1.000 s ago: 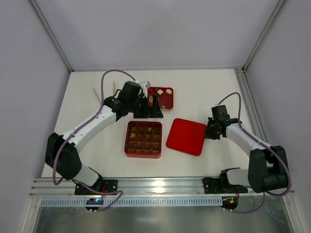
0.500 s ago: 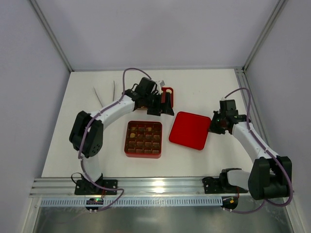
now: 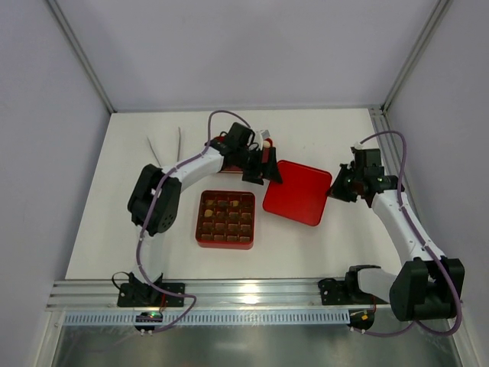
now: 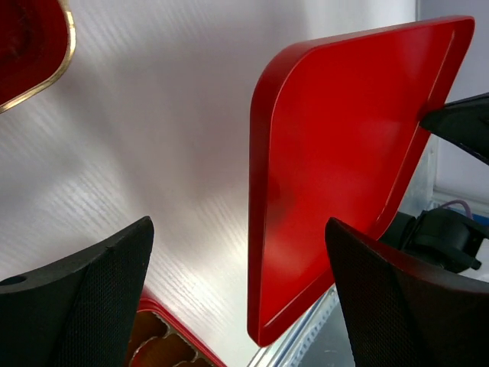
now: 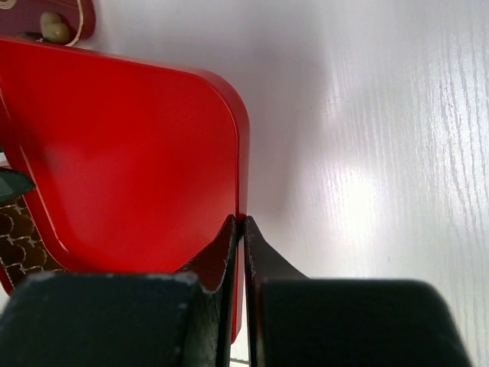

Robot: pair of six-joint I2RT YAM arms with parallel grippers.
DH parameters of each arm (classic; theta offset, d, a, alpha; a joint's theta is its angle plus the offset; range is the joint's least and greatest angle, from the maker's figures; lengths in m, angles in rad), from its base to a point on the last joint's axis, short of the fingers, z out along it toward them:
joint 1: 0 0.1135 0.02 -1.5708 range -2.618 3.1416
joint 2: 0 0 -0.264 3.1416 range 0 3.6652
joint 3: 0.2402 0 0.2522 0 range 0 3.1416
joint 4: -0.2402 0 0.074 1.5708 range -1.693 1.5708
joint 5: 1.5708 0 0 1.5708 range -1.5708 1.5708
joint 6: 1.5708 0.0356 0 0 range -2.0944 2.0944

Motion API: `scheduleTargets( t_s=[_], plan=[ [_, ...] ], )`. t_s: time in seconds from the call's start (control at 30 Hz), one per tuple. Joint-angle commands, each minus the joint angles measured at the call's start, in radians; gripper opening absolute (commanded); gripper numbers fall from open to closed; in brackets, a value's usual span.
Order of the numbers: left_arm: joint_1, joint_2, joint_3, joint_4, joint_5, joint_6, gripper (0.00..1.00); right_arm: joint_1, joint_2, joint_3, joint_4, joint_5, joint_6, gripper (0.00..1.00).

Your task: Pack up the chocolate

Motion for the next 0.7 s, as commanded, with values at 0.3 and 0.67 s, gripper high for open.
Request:
scheduleTargets(
  t_s=[0.3, 0.67],
  plan=[
    [-0.039, -0.031, -0.025, 0.199, 0.175, -0.165, 0.68, -0.007, -0.037, 0.019, 0.058, -0.139, 0.058, 0.04],
    [-0.048, -0.071, -0.036, 0.202, 0.181, -0.237, 0.04, -0.006, -0.065, -0.011, 0.084, -0.147, 0.053, 0.04]
  ],
)
